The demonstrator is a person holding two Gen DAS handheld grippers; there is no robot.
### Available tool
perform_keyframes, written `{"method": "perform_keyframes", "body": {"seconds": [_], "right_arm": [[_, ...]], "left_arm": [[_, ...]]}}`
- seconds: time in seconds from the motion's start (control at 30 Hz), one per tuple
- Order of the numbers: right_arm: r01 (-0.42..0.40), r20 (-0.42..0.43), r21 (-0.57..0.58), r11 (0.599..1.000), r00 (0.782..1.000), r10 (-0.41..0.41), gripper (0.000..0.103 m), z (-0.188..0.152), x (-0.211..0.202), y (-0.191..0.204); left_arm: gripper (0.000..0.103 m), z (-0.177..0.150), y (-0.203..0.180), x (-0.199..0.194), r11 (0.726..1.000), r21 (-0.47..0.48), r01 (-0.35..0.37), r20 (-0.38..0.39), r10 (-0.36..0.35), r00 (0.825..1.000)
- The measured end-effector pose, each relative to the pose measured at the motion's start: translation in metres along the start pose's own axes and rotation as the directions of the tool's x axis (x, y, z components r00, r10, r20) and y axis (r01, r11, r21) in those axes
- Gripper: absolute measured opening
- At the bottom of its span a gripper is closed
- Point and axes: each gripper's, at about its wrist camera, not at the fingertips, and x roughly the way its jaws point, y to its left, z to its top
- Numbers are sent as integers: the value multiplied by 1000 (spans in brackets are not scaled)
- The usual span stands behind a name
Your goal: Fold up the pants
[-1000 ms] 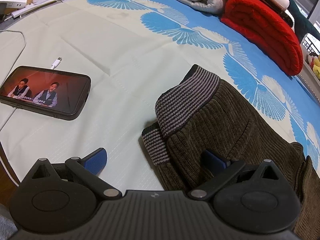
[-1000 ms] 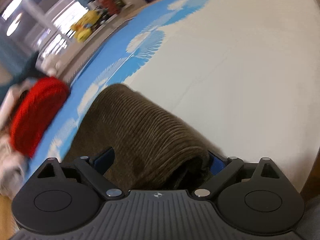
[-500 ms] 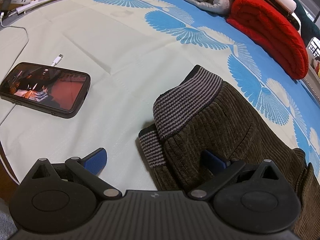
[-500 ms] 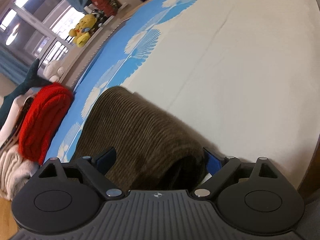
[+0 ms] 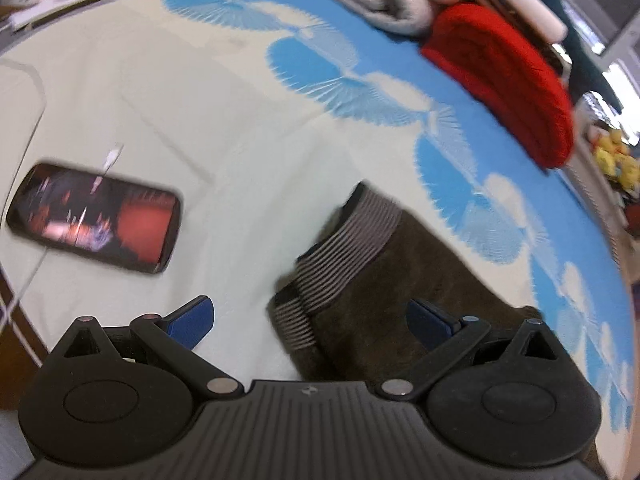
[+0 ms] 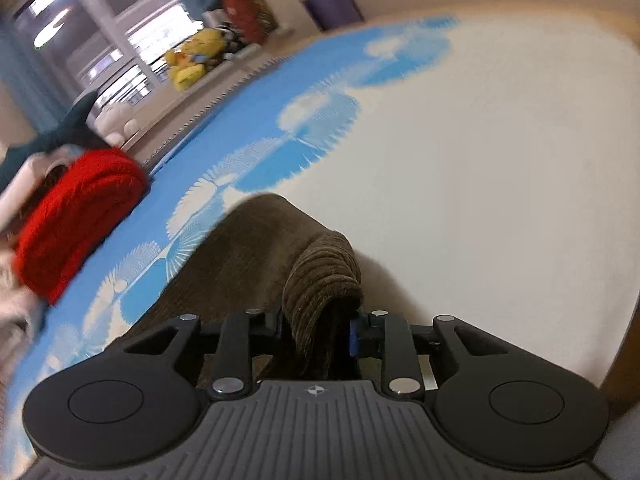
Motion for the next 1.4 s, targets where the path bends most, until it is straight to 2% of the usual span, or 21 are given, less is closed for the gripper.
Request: {"method": "perform_keyframes", "body": {"seconds": [0.1, 0.17, 0.23, 0.27, 0.3, 0.37, 0.43, 0.47, 0.53, 0.6, 0.63, 0.73, 0.8, 0.87, 1.0, 1.03, 1.1, 1.17, 1.27, 1.33, 1.4], "right_arm": [[1, 116, -273, 962, 993, 32, 26, -7, -22, 64], [-39, 179, -492, 870, 973, 144, 26, -28, -42, 124], [-99, 167, -691, 716, 942, 292, 26, -66, -62, 185], [-119, 148, -767, 631, 923, 354, 26, -89, -70, 210], [-144, 114, -838, 526, 896, 428, 26, -117, -78, 233], [-233, -43, -926, 298, 847, 530, 26, -174, -84, 267], [-392, -268, -910, 136, 806, 527, 28, -226, -75, 283], [-479, -378, -872, 95, 785, 491, 34, -245, -68, 285], [-607, -522, -790, 86, 740, 424, 51, -270, -56, 280], [-621, -503, -778, 97, 707, 498, 64, -263, -62, 266], [-656, -531, -746, 113, 689, 493, 72, -252, -62, 261], [-713, -565, -670, 207, 671, 480, 74, -208, -60, 242], [-703, -538, -662, 261, 687, 488, 74, -182, -64, 223], [-670, -494, -671, 316, 723, 484, 76, -164, -70, 200], [-605, -395, -691, 396, 775, 493, 76, -143, -66, 161], [-590, -375, -687, 424, 788, 489, 76, -144, -64, 154], [-601, -367, -647, 469, 785, 499, 77, -141, -49, 142], [-604, -358, -637, 478, 782, 511, 78, -142, -39, 139], [-595, -339, -647, 477, 785, 519, 76, -137, -38, 141], [-613, -331, -619, 491, 770, 545, 76, -127, -42, 143], [-641, -325, -593, 488, 744, 584, 76, -115, -50, 144]], "left_arm": [[103, 16, -12, -8, 990, 40, 133, -51, -131, 990], [103, 29, -24, -10, 962, 46, 269, -121, -262, 957], [103, 43, -38, -7, 910, 35, 413, -215, -397, 892], [103, 50, -46, -5, 889, 49, 455, -247, -431, 868], [103, 54, -51, -3, 890, 80, 449, -248, -418, 874], [103, 53, -54, 5, 907, 124, 403, -237, -367, 900], [103, 44, -48, 30, 912, 104, 397, -298, -352, 887], [103, 38, -43, 41, 918, 84, 389, -324, -344, 882], [103, 24, -35, 64, 932, 48, 360, -357, -321, 877], [102, 16, -33, 77, 931, 33, 363, -378, -324, 867], [102, 16, -36, 79, 928, 40, 370, -385, -327, 863], [101, 22, -44, 71, 912, 80, 403, -345, -354, 869], [99, 22, -51, 66, 906, 99, 411, -333, -359, 872], [96, 18, -64, 70, 907, 136, 399, -357, -330, 874], [80, 3, -86, 91, 939, 198, 281, -431, -175, 885], [75, 0, -93, 95, 947, 217, 237, -425, -127, 896], [25, -1, -105, 89, 945, 279, 171, -366, -60, 929], [18, 9, -116, 71, 928, 274, 254, -350, -150, 925], [17, 34, -126, 29, 897, 288, 336, -234, -274, 933], [16, 50, -116, 4, 883, 267, 385, -191, -343, 920], [16, 53, -91, -11, 886, 289, 363, -113, -345, 932]]}}
